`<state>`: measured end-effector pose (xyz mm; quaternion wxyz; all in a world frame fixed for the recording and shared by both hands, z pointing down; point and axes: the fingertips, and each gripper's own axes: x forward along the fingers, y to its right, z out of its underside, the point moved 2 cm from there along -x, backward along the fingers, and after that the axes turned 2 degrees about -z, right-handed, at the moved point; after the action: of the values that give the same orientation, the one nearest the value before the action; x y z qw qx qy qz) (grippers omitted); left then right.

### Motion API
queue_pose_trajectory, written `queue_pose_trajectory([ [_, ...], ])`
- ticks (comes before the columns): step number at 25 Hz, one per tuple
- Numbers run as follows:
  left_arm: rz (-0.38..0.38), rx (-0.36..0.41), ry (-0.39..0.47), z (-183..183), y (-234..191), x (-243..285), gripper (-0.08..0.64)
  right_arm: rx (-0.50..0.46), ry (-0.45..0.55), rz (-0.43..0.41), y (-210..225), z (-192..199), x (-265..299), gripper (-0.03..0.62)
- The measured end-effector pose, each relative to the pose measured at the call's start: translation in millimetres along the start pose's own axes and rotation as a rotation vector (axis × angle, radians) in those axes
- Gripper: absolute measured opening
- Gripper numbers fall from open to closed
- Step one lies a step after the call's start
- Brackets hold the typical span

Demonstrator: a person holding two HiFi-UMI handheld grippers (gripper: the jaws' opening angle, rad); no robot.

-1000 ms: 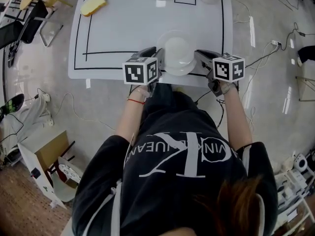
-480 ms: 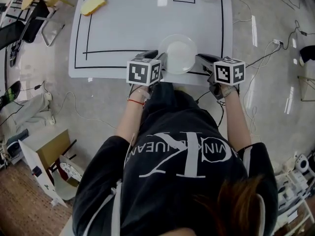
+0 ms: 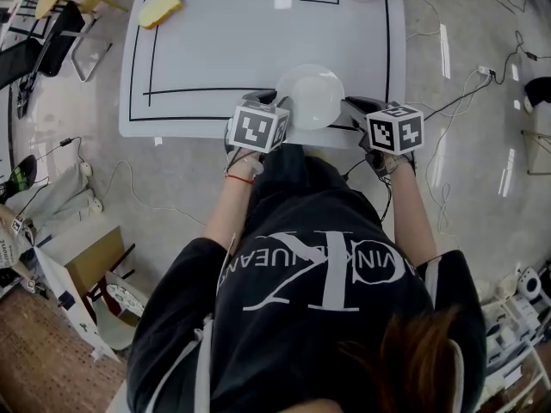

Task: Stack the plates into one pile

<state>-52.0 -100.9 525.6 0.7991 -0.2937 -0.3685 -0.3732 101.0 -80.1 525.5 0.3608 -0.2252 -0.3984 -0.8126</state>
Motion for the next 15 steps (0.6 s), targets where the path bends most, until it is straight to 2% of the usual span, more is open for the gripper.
queue_pose_trajectory([
  [9,-0.016,0.01,-0.014,3.0,-3.7,-0.3,0.118,-0.123,-0.024,0.044,-8.0,-3.5,3.4,0.032],
  [15,-0.012,-0.003,0.018,-3.2,-6.1,-5.5,0.106,-0.105,0.004,0.018,-10.3,-8.7,3.1,0.032],
])
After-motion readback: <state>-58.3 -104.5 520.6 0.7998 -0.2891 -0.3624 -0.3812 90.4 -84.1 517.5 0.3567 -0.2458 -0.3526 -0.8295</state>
